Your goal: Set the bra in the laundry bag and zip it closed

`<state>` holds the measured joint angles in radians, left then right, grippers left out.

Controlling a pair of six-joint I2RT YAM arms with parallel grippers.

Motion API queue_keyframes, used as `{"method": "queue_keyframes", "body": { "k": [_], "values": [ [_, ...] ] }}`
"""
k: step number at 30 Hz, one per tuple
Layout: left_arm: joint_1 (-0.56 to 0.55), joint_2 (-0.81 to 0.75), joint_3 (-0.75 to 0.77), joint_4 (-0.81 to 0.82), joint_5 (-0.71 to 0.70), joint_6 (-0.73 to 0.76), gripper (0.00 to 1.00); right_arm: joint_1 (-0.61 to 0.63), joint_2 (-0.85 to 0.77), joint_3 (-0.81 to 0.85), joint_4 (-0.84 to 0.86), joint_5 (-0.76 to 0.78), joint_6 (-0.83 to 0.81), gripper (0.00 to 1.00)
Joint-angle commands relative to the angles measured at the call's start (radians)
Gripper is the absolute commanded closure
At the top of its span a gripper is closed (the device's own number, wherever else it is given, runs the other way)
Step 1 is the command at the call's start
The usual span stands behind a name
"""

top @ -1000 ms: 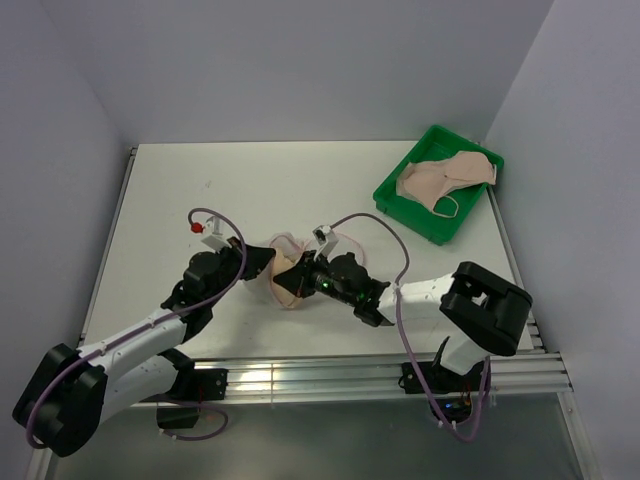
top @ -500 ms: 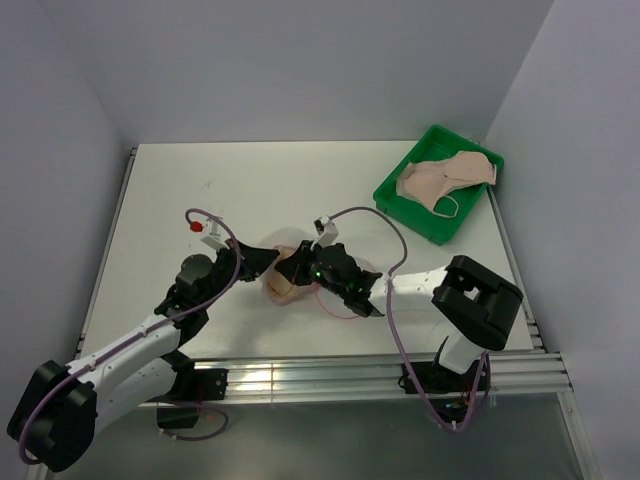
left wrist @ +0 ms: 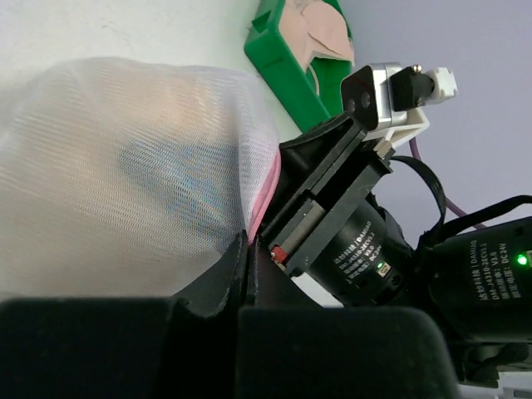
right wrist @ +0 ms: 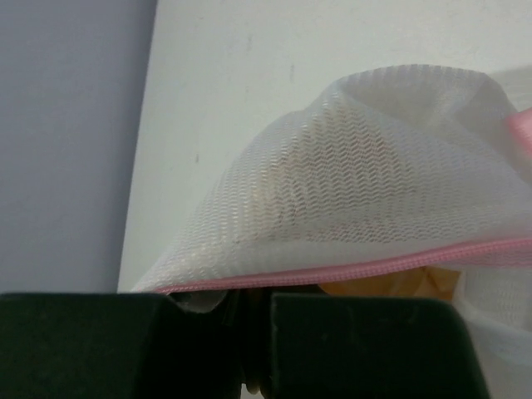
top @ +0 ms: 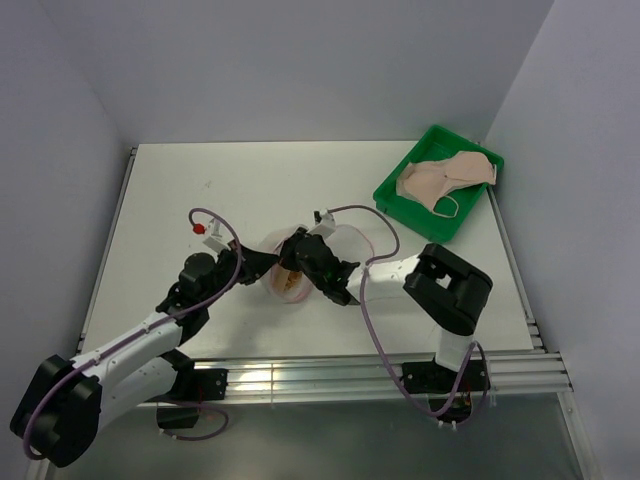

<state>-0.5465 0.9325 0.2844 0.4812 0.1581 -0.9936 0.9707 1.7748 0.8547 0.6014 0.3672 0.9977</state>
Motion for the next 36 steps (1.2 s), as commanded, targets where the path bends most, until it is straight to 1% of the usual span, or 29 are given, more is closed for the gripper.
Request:
{"method": "queue_keyframes", "body": {
  "k": [1,2,3,5,6,7,8,9,12,13,15,17,20,23,24,27,28,30,31,33,35,36],
  "values": [
    [-0.010,0.002,0.027,0.016,0.087,-0.050,1.00,-0.001,0.052,0.076,-0.021,0.105,0.033,1.00],
    [-0.010,0.002,0.029,0.011,0.084,-0.051,1.00,-0.001,0.057,0.076,-0.023,0.105,0.033,1.00],
    [-0.009,-0.001,0.030,0.002,0.081,-0.053,1.00,-0.001,0.057,0.064,-0.019,0.096,0.013,0.98],
    [-0.001,-0.007,0.038,-0.044,0.049,-0.048,1.00,0.000,0.038,0.060,-0.024,0.075,-0.030,0.84],
    [0.003,-0.017,0.041,-0.062,0.034,-0.045,1.00,0.000,0.028,0.064,-0.046,0.064,-0.050,0.66],
    [0.008,-0.021,0.047,-0.076,0.021,-0.043,1.00,0.000,-0.001,0.070,-0.075,0.040,-0.098,0.55],
    [0.020,-0.024,0.048,-0.093,0.000,-0.040,1.00,-0.003,-0.020,0.075,-0.141,0.027,-0.122,0.47],
    [0.026,-0.029,0.053,-0.099,-0.009,-0.037,1.00,-0.001,-0.058,0.075,-0.161,0.015,-0.170,0.34],
    [0.048,-0.037,0.064,-0.121,-0.029,-0.030,1.00,-0.010,-0.112,0.081,-0.270,-0.042,-0.224,0.20],
    [0.052,-0.040,0.068,-0.124,-0.034,-0.027,1.00,-0.013,-0.142,0.083,-0.299,-0.059,-0.253,0.19],
    [0.060,-0.043,0.075,-0.134,-0.040,-0.020,1.00,-0.020,-0.169,0.084,-0.363,-0.118,-0.287,0.13],
    [0.068,-0.046,0.084,-0.147,-0.045,-0.016,1.00,-0.021,-0.192,0.092,-0.443,-0.151,-0.326,0.10],
    [0.083,-0.047,0.081,-0.158,-0.042,-0.011,1.00,-0.033,-0.233,0.077,-0.480,-0.214,-0.358,0.04],
    [0.103,-0.041,0.072,-0.151,-0.031,-0.005,1.00,-0.056,-0.285,0.047,-0.497,-0.293,-0.372,0.01],
    [0.108,-0.041,0.065,-0.147,-0.025,-0.005,1.00,-0.062,-0.307,0.043,-0.508,-0.330,-0.387,0.01],
    [0.120,-0.050,0.062,-0.144,-0.015,0.007,1.00,-0.096,-0.356,0.027,-0.538,-0.362,-0.413,0.01],
    [0.122,-0.055,0.064,-0.156,-0.017,0.013,1.00,-0.110,-0.368,0.020,-0.545,-0.401,-0.416,0.01],
    [0.125,-0.067,0.070,-0.167,-0.025,0.029,1.00,-0.157,-0.408,-0.011,-0.546,-0.421,-0.421,0.02],
    [0.125,-0.072,0.071,-0.171,-0.026,0.033,1.00,-0.177,-0.417,-0.023,-0.546,-0.419,-0.424,0.03],
    [0.125,-0.078,0.073,-0.176,-0.034,0.046,1.00,-0.251,-0.433,-0.062,-0.548,-0.403,-0.430,0.09],
    [0.126,-0.072,0.078,-0.179,-0.032,0.055,1.00,-0.321,-0.425,-0.091,-0.546,-0.373,-0.441,0.21],
    [0.126,-0.067,0.079,-0.179,-0.029,0.058,1.00,-0.338,-0.402,-0.094,-0.549,-0.358,-0.449,0.29]
  ]
}}
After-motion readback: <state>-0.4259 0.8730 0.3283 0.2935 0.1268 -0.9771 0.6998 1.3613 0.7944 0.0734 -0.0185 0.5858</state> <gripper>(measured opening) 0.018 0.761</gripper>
